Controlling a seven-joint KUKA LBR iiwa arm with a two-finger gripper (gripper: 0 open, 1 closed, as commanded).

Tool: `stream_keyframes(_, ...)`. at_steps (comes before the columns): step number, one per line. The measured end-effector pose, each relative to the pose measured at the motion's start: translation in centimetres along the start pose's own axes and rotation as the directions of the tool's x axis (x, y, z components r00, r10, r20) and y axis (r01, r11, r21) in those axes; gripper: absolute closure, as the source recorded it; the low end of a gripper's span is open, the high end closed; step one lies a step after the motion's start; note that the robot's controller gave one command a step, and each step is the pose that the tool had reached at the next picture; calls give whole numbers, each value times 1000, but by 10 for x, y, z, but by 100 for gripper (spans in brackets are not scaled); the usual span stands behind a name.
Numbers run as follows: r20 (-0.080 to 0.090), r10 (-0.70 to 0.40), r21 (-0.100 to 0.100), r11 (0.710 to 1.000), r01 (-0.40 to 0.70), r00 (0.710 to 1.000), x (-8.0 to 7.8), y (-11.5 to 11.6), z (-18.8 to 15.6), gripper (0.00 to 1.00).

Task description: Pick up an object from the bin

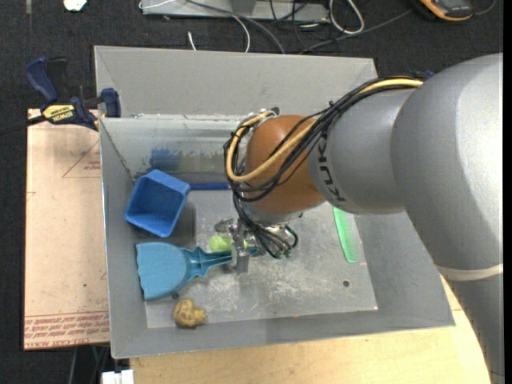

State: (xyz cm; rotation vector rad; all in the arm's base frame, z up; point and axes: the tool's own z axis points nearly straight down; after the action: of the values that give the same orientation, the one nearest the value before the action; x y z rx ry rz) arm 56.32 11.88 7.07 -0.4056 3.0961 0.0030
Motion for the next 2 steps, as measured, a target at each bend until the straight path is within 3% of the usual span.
stream_keyframes(2,3,64,-1,998,-64,998,2,2,0,100)
